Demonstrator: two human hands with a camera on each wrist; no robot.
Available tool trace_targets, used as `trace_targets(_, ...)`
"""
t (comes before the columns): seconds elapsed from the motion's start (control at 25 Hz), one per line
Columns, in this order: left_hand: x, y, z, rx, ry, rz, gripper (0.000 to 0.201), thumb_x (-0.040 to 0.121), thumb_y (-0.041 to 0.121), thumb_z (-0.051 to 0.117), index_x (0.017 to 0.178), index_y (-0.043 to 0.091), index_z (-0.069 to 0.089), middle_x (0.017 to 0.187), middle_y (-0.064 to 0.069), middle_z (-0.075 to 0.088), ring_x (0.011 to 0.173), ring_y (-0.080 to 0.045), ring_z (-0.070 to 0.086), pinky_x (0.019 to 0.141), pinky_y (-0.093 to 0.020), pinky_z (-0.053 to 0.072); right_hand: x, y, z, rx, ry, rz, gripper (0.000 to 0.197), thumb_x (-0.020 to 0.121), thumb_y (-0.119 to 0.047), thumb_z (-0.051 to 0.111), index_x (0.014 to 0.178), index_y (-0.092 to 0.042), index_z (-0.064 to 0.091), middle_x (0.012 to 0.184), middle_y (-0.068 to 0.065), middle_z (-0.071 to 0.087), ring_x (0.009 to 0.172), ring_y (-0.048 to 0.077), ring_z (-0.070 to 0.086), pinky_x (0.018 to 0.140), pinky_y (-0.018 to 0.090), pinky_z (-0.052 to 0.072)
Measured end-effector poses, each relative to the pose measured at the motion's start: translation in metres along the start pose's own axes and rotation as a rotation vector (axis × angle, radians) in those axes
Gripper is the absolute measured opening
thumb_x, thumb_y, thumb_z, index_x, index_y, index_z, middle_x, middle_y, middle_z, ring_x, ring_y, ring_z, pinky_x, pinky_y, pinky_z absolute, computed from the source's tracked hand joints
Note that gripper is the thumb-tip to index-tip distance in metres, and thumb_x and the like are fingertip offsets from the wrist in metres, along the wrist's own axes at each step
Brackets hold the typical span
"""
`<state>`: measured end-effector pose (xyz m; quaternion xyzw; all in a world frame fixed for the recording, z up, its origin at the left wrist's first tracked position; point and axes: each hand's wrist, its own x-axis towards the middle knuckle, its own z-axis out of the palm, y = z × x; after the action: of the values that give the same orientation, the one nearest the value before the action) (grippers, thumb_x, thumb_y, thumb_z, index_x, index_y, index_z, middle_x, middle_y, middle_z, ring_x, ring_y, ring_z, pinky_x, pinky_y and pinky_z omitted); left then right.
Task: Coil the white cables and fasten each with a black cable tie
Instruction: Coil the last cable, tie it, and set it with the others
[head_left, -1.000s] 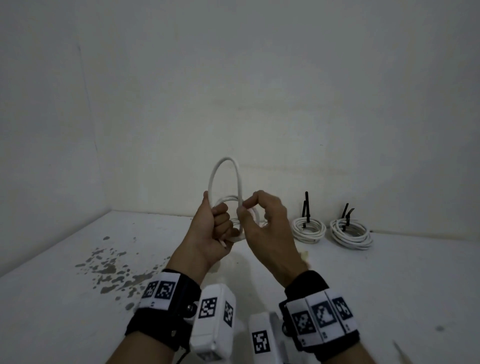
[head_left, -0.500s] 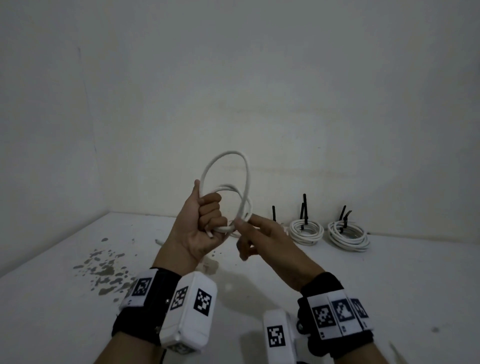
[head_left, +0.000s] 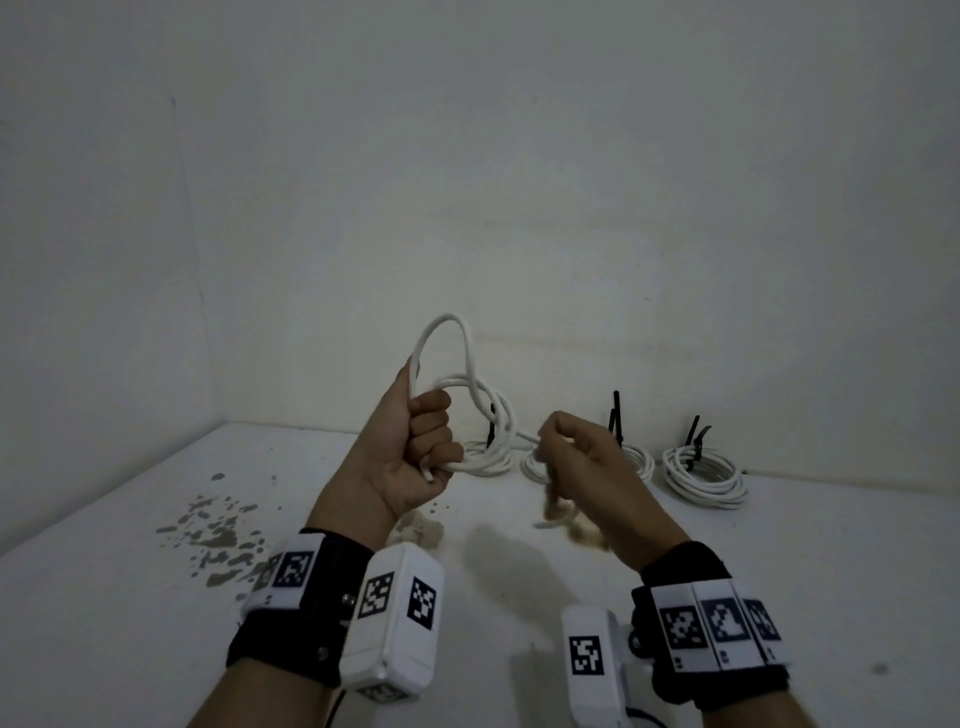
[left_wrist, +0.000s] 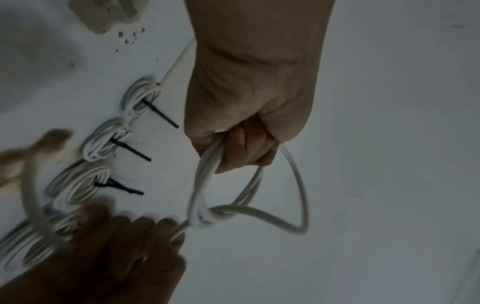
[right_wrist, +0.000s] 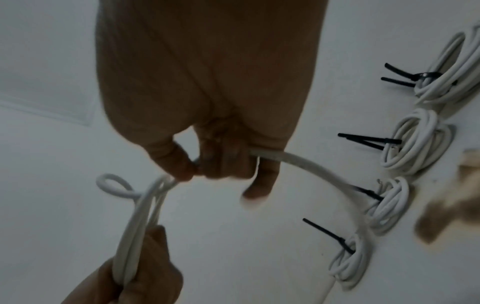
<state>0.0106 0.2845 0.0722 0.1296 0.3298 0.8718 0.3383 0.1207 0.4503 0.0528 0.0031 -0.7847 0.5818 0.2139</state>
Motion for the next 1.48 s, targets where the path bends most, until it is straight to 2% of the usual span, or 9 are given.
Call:
trace_targets(0.24,0.0,0.017,-0.033,0.217,0.291,0.044,0.06,0.089,0.052,0.06,0.045,0.021,0.034,0.036,0.008,0.018,0.026,-0.009,0.014,0.032,-0.015,0.014,0.005,0.001,-0.022,-0.064,0.297,0.041,0.047,0.084,-0.029,0.078,0.056,-0.013,0.044,0.041,-0.008,0.031,0.036,0.007,0.025,0.045,0.023,0.027)
trace_targets(0.48,-0.005,0.025,-0.07,0.408,0.422,0.069,0.052,0.091,0.043,0.063,0.057,0.02,0.032,0.038,0.008,0.018,0.027,-0.007,0.013,0.031,-0.016,0.014,0.006,-0.012,-0.032,0.013,0.463,0.123,0.049,0.092,-0.035,0.069,0.059,-0.01,0.043,0.036,-0.01,0.027,0.032,0.009,0.023,0.041,0.025,0.024)
trace_targets(0.72,0.004,0.029,-0.072,0.026,0.345,0.141,0.051,0.101,0.052,0.038,0.063,0.018,0.037,0.034,0.007,0.022,0.025,-0.006,0.018,0.03,-0.016,0.017,-0.007,-0.022,-0.033,-0.3,0.149,0.081,0.011,0.103,-0.02,0.046,0.101,-0.021,0.056,0.064,0.005,0.055,0.047,0.019,0.056,0.061,0.045,0.055)
trace_targets(0.84,0.006,0.027,-0.071,-0.117,0.29,0.135,0.047,0.105,0.043,0.031,0.066,0.017,0.038,0.036,0.007,0.025,0.027,-0.007,0.022,0.034,-0.017,0.023,-0.01,-0.03,-0.031,-0.446,-0.015,0.003,0.023,0.101,-0.013,0.043,0.094,-0.024,0.063,0.081,0.007,0.071,0.065,0.017,0.064,0.069,0.039,0.055)
trace_targets(0.96,0.01,0.023,-0.066,-0.179,0.278,0.149,0.042,0.105,0.031,0.029,0.067,0.016,0.038,0.041,0.006,0.026,0.03,-0.009,0.025,0.041,-0.02,0.028,-0.016,-0.042,-0.023,-0.377,-0.296,0.174,0.031,0.103,-0.029,0.038,0.1,-0.023,0.068,0.097,-0.006,0.076,0.093,0.014,0.069,0.082,0.034,0.053)
trace_targets(1.04,0.01,0.021,-0.061,-0.216,0.238,0.156,0.041,0.106,0.028,0.026,0.067,0.017,0.036,0.045,0.004,0.029,0.034,-0.011,0.029,0.052,-0.022,0.026,-0.02,-0.047,-0.021,-0.441,-0.393,0.179,0.028,0.103,-0.038,0.043,0.106,-0.025,0.068,0.096,-0.012,0.075,0.09,0.007,0.068,0.076,0.026,0.055)
trace_targets(1.24,0.014,0.01,-0.045,-0.167,0.162,0.188,0.043,0.107,0.029,0.023,0.072,0.013,0.043,0.062,0.0,0.047,0.05,-0.014,0.048,0.063,-0.028,0.042,-0.02,-0.054,-0.001,-0.666,-0.225,-0.097,0.036,0.098,-0.046,0.054,0.084,-0.02,0.075,0.06,-0.001,0.059,0.044,0.002,0.048,0.045,0.015,0.037)
trace_targets(1.4,0.01,-0.004,-0.022,0.009,0.131,0.176,0.041,0.107,0.03,0.028,0.076,0.011,0.047,0.067,-0.001,0.053,0.061,-0.015,0.053,0.066,-0.029,0.049,-0.018,-0.054,0.028,-0.286,-0.211,-0.077,0.034,0.099,-0.035,0.058,0.083,-0.008,0.07,0.067,0.007,0.071,0.054,0.023,0.067,0.06,0.033,0.058)
trace_targets(1.48,-0.002,-0.01,-0.005,0.208,0.066,0.124,0.042,0.107,0.032,0.028,0.08,0.009,0.05,0.055,-0.001,0.055,0.052,-0.012,0.054,0.053,-0.025,0.05,-0.016,-0.054,0.035,0.029,-0.152,-0.02,0.027,0.099,-0.025,0.06,0.093,0.0,0.07,0.078,0.02,0.073,0.062,0.032,0.068,0.069,0.045,0.061)
